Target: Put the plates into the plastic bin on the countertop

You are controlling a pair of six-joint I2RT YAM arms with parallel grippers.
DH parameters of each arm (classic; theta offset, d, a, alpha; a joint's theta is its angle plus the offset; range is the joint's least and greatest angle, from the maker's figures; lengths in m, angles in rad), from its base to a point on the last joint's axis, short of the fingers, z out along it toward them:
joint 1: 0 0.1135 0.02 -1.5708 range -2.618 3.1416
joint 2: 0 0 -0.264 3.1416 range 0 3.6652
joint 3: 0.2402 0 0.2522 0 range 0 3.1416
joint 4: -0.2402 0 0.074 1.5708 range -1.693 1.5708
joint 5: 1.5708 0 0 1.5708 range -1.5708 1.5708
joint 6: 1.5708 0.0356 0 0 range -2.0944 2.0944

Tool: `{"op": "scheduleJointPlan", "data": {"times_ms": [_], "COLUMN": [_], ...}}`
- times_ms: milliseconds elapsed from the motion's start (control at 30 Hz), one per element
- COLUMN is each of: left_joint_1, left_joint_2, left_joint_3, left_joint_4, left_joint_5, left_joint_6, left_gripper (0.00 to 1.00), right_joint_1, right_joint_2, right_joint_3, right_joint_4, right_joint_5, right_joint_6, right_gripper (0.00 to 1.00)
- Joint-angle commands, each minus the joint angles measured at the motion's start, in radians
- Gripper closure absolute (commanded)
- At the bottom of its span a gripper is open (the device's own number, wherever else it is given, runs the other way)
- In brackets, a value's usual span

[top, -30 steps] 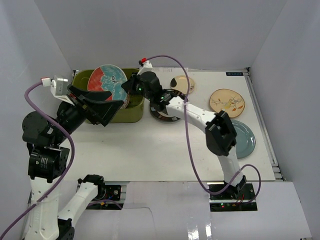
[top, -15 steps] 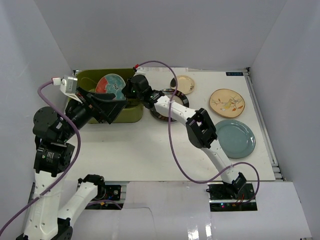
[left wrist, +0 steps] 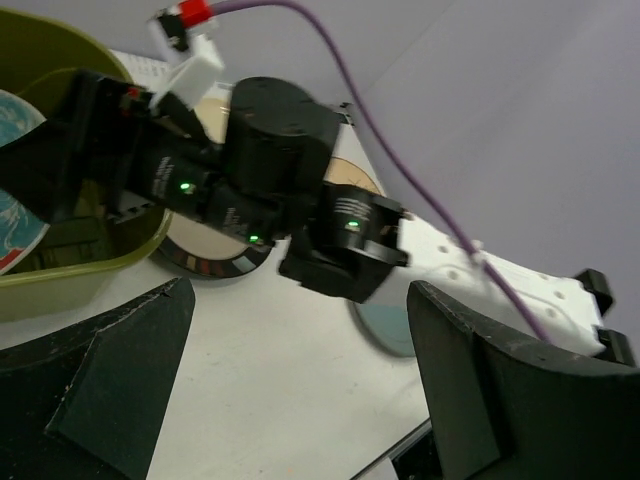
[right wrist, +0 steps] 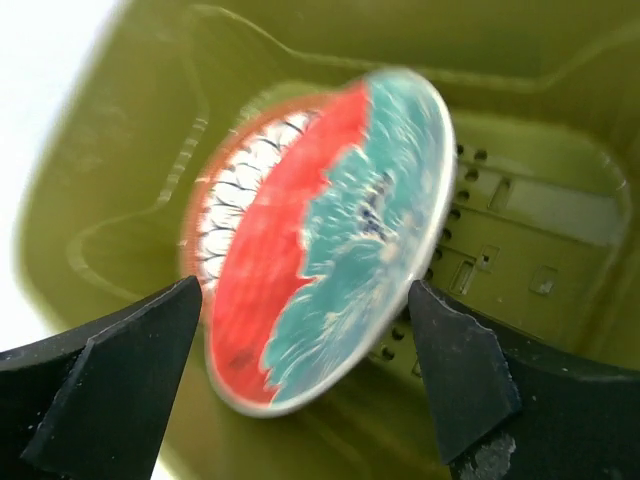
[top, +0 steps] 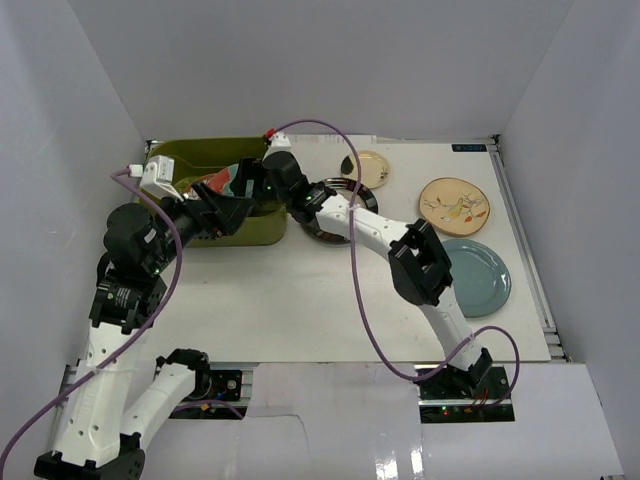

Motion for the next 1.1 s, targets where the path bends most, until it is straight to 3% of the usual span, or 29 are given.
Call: {"op": "scheduleJointPlan", "data": {"times_ms": [0, 133, 267, 333, 400, 433, 500, 533, 600, 633, 733, 867, 933, 1067], "left_joint_1": [-0.003, -0.003, -0.003, -0.003, -0.025, -0.088, -0.2, -0.34, -0.479, -0.589, -0.705, -0.776, -0.803, -0.819], "left_joint_2": [-0.011, 0.015, 0.041, 0.061, 0.107, 0.124, 0.19, 0.221, 0.355, 0.409, 0.622, 0.885, 1.033, 1.255], "left_joint_3": [-0.007, -0.025, -0.074, -0.105, -0.134, -0.145, -0.152, -0.139, -0.108, -0.064, -0.007, 0.085, 0.136, 0.312], "left_joint_4": [-0.014, -0.012, 0.018, 0.051, 0.099, 0.121, 0.162, 0.17, 0.192, 0.199, 0.281, 0.402, 0.442, 0.495], "left_joint_5": [-0.078, -0.076, -0.045, -0.001, 0.065, 0.067, -0.037, -0.093, -0.253, -0.288, -0.324, -0.321, -0.31, -0.301], "left_joint_6": [-0.029, -0.063, -0.105, -0.135, -0.163, -0.189, -0.201, -0.2, -0.191, -0.187, -0.201, -0.233, -0.238, -0.281], "left_gripper": [0.02, 0.02, 0.02, 0.02, 0.02, 0.02, 0.02, 0.02, 0.02, 0.02, 0.02, 0.04, 0.12, 0.16], "right_joint_1": [-0.007, -0.02, -0.079, -0.09, -0.095, -0.099, -0.107, -0.115, -0.124, -0.133, -0.136, -0.136, -0.136, -0.136], "right_joint_2": [-0.23, -0.359, -0.569, -0.666, -0.837, -0.956, -1.08, -1.138, -1.313, -1.411, -1.576, -1.703, -1.747, -1.798], "right_joint_3": [-0.043, -0.113, -0.295, -0.441, -0.585, -0.631, -0.72, -0.804, -0.883, -0.944, -1.024, -1.066, -1.075, -1.098], "right_joint_4": [0.099, 0.025, 0.011, 0.016, 0.019, 0.016, -0.001, -0.021, -0.028, -0.082, -0.136, -0.229, -0.249, -0.285], "right_joint_5": [0.068, 0.085, 0.063, 0.103, 0.172, 0.192, 0.253, 0.275, 0.322, 0.332, 0.347, 0.301, 0.275, 0.232], "right_joint_6": [-0.13, -0.2, -0.199, -0.216, -0.27, -0.285, -0.305, -0.307, -0.296, -0.293, -0.256, -0.215, -0.199, -0.187], "right_gripper": [0.1, 0.1, 0.1, 0.01, 0.15, 0.24, 0.41, 0.56, 0.64, 0.64, 0.63, 0.56, 0.5, 0.47]}}
